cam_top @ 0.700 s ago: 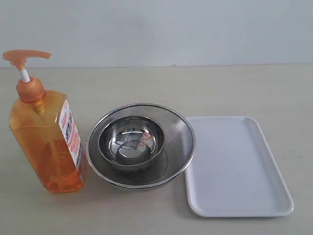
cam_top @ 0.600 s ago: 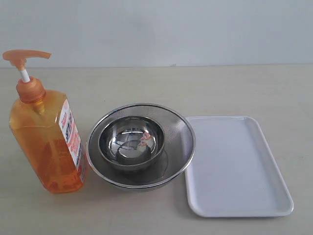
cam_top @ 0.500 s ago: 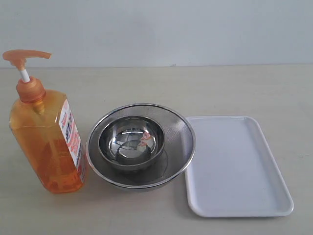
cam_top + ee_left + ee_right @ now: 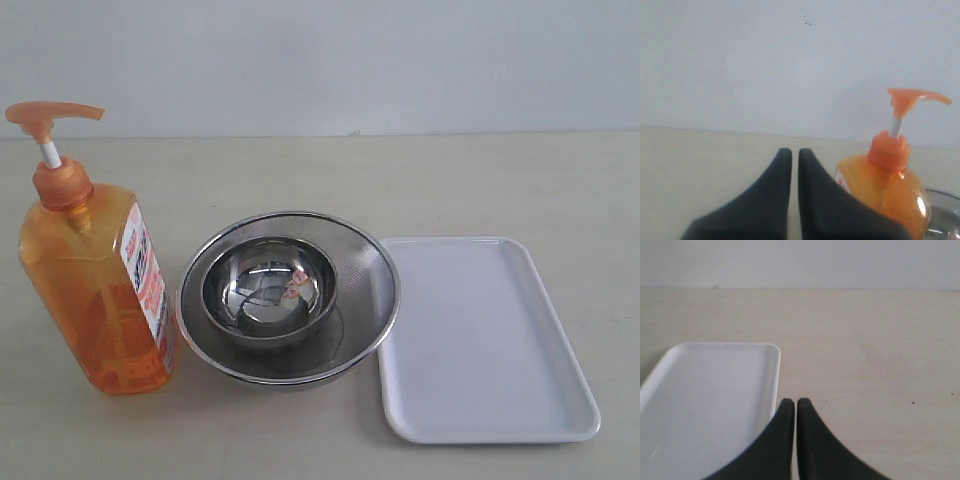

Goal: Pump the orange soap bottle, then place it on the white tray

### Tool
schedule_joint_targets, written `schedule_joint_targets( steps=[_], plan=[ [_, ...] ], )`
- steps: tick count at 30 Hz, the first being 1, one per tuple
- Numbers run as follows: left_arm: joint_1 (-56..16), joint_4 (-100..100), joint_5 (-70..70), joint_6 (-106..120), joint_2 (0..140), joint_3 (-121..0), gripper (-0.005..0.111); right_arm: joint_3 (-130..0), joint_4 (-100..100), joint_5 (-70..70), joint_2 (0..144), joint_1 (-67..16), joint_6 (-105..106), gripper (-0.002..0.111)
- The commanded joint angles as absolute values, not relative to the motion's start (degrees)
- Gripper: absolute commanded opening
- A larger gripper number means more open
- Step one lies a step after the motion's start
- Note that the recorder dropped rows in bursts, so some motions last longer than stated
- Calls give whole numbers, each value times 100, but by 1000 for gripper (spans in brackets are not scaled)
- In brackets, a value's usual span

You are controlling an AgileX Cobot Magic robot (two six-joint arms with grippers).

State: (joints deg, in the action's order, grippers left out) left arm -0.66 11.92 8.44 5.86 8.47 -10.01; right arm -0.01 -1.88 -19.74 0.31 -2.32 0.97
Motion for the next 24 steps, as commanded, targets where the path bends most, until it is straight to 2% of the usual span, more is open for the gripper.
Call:
schedule_joint_targets(
  steps=[1,5,9,14,24],
  plan=[
    [-53,1321,855,650,2007,-1752,5,0,-179,-1917,0,-245,120,0],
    [-53,1857,1009,650,3213,-2360,5,0,-179,-1917,0,-245,120,0],
    [-53,1907,475,650,3953,-2635,5,0,-179,-1917,0,-245,120,0],
    [-53,1882,-749,650,4385,-2635,5,0,-179,-1917,0,-245,120,0],
    [-53,1882,-392,615,4495,-2635,5,0,-179,-1917,0,-245,120,0]
  ],
)
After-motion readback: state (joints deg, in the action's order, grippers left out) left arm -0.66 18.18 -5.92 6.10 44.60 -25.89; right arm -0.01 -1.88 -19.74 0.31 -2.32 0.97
